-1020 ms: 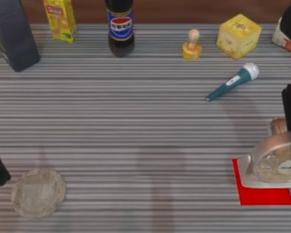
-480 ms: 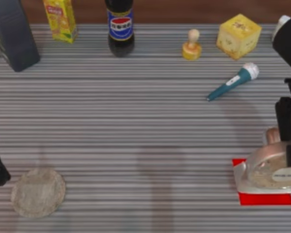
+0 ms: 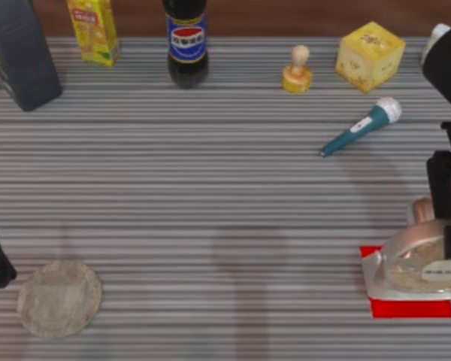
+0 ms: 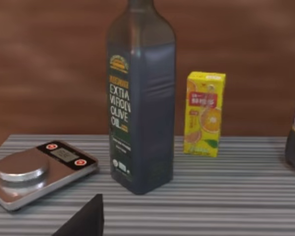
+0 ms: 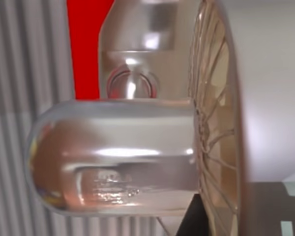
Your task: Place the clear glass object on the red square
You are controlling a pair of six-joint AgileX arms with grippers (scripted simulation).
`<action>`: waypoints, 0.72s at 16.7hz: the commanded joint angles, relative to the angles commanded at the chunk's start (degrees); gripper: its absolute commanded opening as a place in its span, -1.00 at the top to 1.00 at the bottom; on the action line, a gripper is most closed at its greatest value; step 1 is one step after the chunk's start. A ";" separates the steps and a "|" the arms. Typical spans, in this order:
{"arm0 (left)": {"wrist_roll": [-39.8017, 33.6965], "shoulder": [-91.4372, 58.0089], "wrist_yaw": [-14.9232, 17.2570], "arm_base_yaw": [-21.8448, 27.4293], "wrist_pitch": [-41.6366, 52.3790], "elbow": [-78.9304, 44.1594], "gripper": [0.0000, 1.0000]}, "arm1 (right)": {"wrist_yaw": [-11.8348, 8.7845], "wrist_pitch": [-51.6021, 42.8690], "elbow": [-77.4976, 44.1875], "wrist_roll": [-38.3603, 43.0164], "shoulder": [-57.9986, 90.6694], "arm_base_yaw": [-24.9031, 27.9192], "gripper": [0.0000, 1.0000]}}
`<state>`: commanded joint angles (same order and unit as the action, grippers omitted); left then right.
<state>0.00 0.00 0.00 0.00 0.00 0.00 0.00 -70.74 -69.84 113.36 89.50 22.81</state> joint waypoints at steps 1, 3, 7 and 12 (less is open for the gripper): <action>0.00 0.00 0.00 0.00 0.00 0.00 -1.00 | 0.00 0.00 0.00 0.00 0.00 0.00 0.10; 0.00 0.00 0.00 0.00 0.00 0.00 -1.00 | 0.00 0.00 0.00 0.00 0.00 0.00 -0.21; 0.00 0.00 0.00 0.00 0.00 0.00 -1.00 | 0.00 0.00 0.00 0.00 0.00 0.00 -0.81; 0.00 0.00 0.00 0.00 0.00 0.00 -1.00 | 0.00 0.00 0.00 0.00 0.00 0.00 -1.00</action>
<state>0.00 0.00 0.00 0.00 0.00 0.00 0.00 -70.74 -69.84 113.36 89.50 22.81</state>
